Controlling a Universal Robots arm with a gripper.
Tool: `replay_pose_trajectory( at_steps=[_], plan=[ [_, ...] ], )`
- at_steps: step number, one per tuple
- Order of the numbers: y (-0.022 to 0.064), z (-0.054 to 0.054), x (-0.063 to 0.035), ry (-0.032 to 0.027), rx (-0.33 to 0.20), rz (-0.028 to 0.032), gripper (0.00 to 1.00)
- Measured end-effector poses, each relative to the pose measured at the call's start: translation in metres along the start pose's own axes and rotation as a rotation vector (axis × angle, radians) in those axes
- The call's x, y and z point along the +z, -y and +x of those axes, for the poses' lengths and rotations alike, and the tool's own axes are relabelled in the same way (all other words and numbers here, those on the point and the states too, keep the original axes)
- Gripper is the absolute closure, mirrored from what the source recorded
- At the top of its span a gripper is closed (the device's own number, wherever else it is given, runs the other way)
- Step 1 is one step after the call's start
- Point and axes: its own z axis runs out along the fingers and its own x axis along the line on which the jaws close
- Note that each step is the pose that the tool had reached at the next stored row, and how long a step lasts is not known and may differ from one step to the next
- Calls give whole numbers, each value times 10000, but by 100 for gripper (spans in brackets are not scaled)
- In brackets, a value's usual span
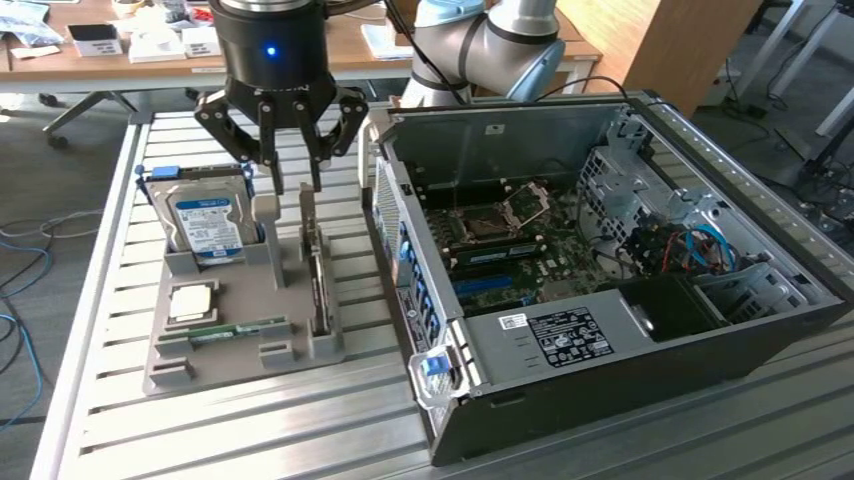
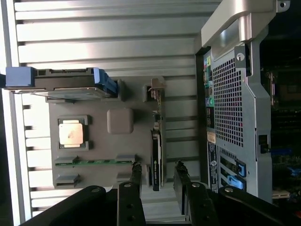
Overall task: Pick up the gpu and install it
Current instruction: 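Pick up the gpu and move the gpu toward the slot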
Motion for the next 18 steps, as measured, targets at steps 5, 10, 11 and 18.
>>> replay_pose_trajectory(
  at_steps=[5,10,11,18],
  plan=[
    [-2,-33,5,-1,1,1,58],
    [-2,-33,25,-1,1,1,58],
    [-1,-33,39,-2,1,2,58],
    [4,-30,157,-1,1,1,58]
  ],
)
